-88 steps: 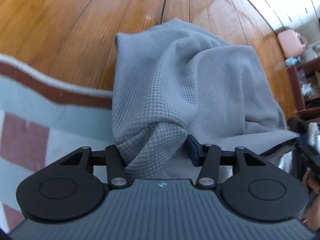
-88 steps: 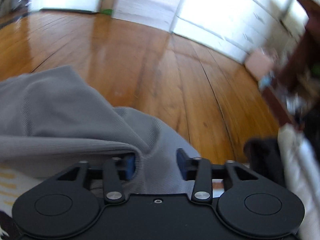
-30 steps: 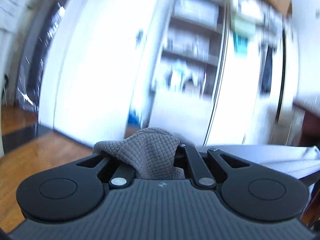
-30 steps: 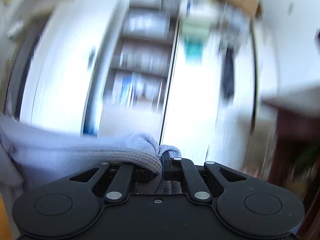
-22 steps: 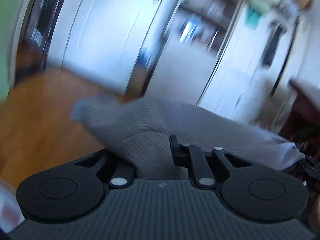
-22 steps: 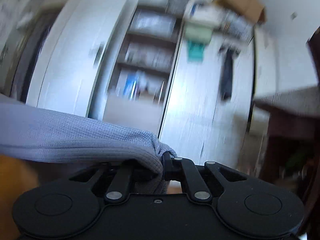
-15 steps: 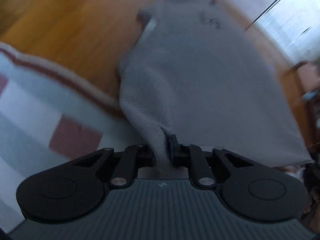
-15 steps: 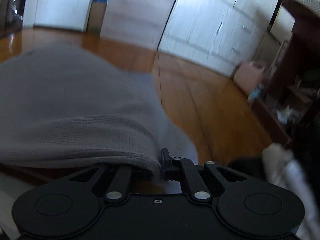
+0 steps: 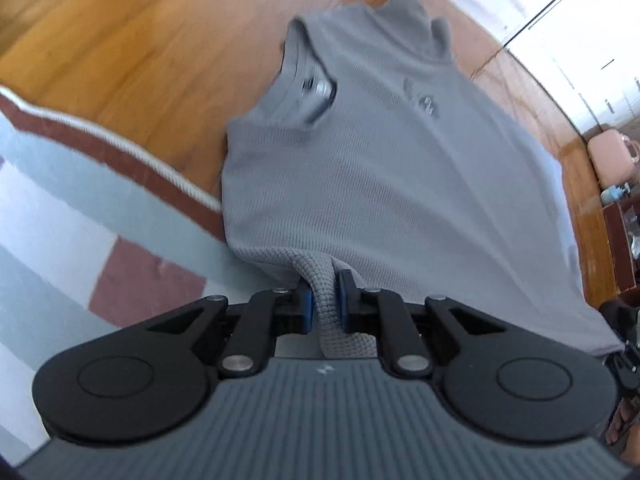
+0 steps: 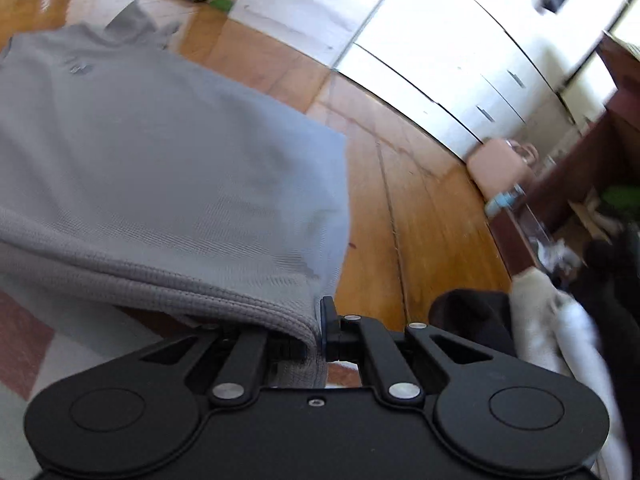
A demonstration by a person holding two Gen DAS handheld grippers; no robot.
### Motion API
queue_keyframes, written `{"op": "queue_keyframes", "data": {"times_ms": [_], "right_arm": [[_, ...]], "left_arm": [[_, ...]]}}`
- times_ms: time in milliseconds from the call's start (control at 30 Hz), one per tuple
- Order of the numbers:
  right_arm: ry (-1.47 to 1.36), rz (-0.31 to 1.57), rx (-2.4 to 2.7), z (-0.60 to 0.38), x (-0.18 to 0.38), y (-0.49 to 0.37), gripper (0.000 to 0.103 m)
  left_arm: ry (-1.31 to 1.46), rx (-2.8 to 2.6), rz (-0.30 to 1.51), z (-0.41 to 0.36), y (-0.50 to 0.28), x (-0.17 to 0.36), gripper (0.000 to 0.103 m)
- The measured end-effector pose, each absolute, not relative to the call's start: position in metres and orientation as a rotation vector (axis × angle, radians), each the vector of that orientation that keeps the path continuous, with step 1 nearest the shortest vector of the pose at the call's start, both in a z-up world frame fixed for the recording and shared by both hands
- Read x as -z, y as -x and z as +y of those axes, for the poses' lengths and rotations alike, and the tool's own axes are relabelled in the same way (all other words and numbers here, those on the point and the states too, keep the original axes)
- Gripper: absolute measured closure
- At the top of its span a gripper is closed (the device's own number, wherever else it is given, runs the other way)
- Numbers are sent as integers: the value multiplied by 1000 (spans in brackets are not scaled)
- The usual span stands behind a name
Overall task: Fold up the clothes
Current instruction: 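Open the left gripper and release the t-shirt hem, then grasp the t-shirt hem with the left gripper while the right gripper grasps the hem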
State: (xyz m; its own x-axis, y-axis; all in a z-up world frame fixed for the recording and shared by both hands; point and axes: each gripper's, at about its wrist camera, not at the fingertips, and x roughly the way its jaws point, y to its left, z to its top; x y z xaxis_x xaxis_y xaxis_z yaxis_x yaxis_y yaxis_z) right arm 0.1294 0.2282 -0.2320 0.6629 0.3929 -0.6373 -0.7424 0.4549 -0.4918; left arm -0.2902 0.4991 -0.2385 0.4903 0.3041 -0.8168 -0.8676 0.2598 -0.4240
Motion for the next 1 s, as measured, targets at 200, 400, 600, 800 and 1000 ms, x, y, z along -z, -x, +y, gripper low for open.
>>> {"op": "queue_keyframes", "data": {"times_ms": [200, 400, 600, 800, 1000], "right_arm": [[842, 605, -669, 217, 251, -144, 98], [768, 706, -552, 210, 255, -164, 86], [804, 559, -582, 217, 238, -103, 53], [415, 823, -1147, 249, 216, -43, 38], [283, 1145, -1408, 301, 258, 1, 37]], "left_arm": [[914, -859, 815, 488, 268, 245, 91], [961, -863, 768, 489, 283, 240, 90], [968, -885, 739, 489, 294, 231, 71], [1064, -784, 722, 489, 294, 241, 55], [1367, -571, 717, 493, 292, 287, 47]]}}
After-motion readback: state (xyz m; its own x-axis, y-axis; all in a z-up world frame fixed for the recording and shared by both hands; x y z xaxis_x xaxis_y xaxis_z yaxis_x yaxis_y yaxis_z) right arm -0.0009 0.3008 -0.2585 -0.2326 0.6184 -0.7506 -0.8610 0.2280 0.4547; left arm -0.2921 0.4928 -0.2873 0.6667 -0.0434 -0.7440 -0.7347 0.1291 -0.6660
